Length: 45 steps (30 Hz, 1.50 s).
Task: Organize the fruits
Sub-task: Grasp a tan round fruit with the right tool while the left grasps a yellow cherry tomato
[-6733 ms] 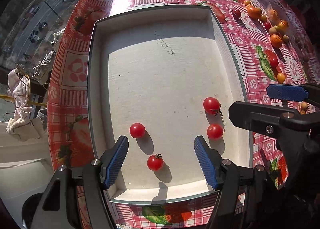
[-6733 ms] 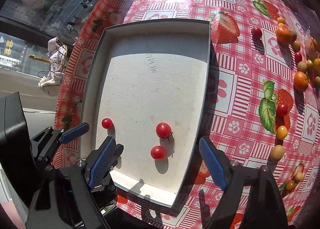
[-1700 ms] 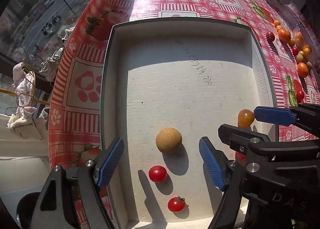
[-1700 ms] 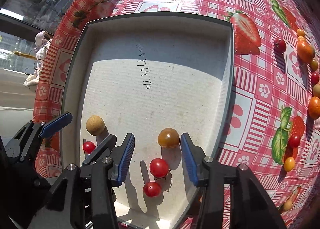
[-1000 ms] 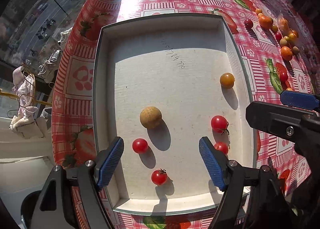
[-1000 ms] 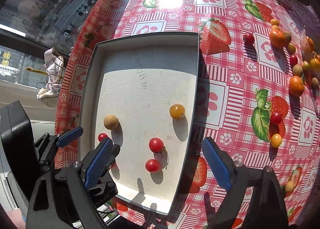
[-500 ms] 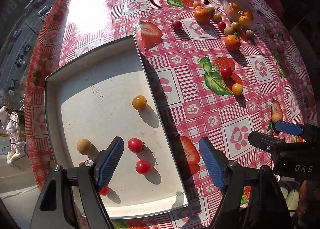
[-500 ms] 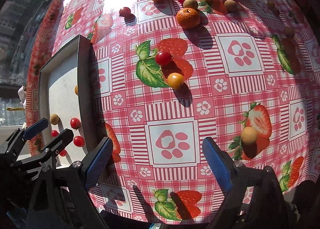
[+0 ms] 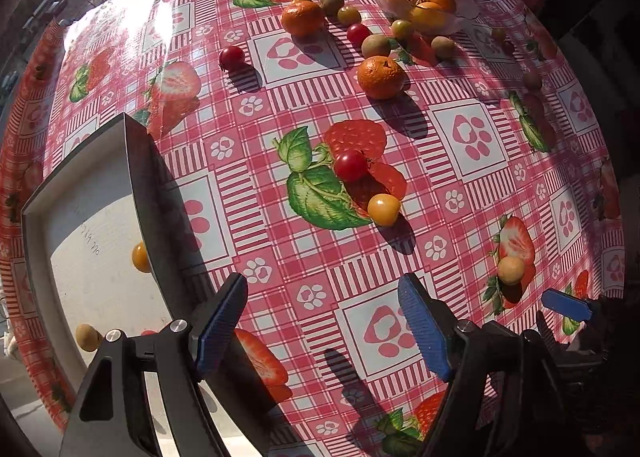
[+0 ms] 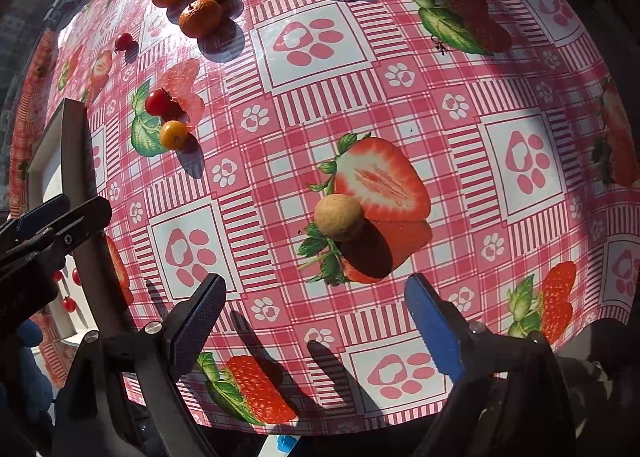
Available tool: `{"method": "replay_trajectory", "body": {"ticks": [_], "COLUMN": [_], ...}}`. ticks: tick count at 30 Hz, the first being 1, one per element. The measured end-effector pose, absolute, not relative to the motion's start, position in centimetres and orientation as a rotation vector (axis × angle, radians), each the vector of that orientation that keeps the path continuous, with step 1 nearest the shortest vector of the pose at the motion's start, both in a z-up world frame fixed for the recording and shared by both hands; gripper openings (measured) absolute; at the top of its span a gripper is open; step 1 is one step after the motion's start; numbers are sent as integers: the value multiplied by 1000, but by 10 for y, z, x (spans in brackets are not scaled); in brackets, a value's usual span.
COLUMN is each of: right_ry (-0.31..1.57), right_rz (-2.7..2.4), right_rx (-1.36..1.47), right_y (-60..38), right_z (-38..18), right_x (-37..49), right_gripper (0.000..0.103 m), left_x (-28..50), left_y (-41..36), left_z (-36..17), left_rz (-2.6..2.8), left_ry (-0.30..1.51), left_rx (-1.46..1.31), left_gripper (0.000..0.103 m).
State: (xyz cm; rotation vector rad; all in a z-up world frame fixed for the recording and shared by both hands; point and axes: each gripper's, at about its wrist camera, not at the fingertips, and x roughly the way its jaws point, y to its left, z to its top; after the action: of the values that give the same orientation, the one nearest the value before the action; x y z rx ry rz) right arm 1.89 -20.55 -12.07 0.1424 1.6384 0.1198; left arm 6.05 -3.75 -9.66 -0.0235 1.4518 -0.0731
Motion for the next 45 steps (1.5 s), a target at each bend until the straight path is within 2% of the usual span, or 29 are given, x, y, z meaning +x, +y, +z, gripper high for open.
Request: {"method": "replay_trajectory", "body": {"ticks": [14, 15, 17, 19, 21, 23, 25, 27, 29, 30, 45], "right_ry": [1634, 1631, 1627, 1622, 1614, 1603, 1592, 1582, 1581, 1583, 1591], "right_rz": [169, 172, 177, 184, 187, 193, 194, 191, 195, 199, 240], "right_rx": [86, 80, 70, 63, 38, 10, -16, -37, -35, -27, 139], "right_y": [-205, -204, -201, -193, -188, -181, -175, -172, -170, -169, -209], "right_z": [-138, -139, -140, -143, -142, -141, -140, -138, -137, -137, -123], "right_x": [35, 36, 38, 44, 46, 46, 48, 49, 51, 52, 59], "right_gripper": [93, 93, 91, 87, 78, 71, 60, 38, 28, 28, 28], "left_x": [99, 101, 101, 101, 101, 101, 100, 100, 100, 100, 74], "left_y": [-70, -70, -73, -76, -77, -78, -83, -89, -91, -92, -50], "left_z": [-138, -139, -141, -142, -142, -139, -137, -133, -131, -131, -96], "left_rz": [-24, -20, -10, -6, -2, -4, -14, -27, -42, -50, -85], "left_ry": [1479, 1481, 1479, 1476, 1472, 1463, 1456, 1452, 1452, 1454, 1420], "left_rx": [-20, -19, -6, 4, 4, 8, 20, 33, 34, 31, -99], "left_gripper": [78, 71, 70, 70, 68, 60, 43, 33, 27, 23, 23]}}
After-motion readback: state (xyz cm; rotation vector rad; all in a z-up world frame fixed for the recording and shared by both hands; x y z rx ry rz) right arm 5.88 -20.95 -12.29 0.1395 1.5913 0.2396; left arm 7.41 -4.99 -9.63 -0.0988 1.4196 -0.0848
